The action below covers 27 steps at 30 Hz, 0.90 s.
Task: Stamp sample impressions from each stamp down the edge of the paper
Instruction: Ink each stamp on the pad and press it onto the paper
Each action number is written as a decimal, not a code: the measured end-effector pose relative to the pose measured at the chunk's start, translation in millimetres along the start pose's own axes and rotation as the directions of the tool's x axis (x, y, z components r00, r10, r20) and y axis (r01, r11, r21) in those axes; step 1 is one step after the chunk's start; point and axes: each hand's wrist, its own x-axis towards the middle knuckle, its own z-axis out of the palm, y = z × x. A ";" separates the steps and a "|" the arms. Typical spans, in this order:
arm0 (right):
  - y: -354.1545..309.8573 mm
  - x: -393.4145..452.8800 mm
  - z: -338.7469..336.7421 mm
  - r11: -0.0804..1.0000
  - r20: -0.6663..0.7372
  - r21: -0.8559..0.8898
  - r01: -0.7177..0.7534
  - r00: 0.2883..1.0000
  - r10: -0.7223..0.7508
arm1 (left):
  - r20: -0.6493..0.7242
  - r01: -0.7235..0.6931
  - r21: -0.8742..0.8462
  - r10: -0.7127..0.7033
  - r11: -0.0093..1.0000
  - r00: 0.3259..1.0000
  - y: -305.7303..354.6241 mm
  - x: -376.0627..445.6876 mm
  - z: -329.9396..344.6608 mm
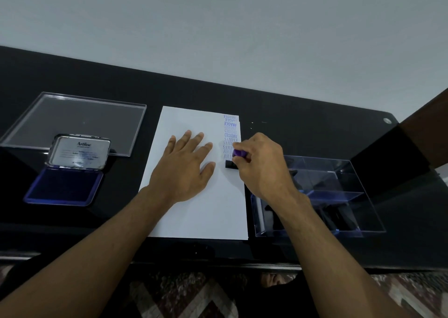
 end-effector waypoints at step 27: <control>-0.6 5.3 1.1 0.998 0.071 -0.062 0.002 0.998 0.002 | 0.009 0.023 0.017 -0.023 1.000 1.000 1.1 0.7 0.7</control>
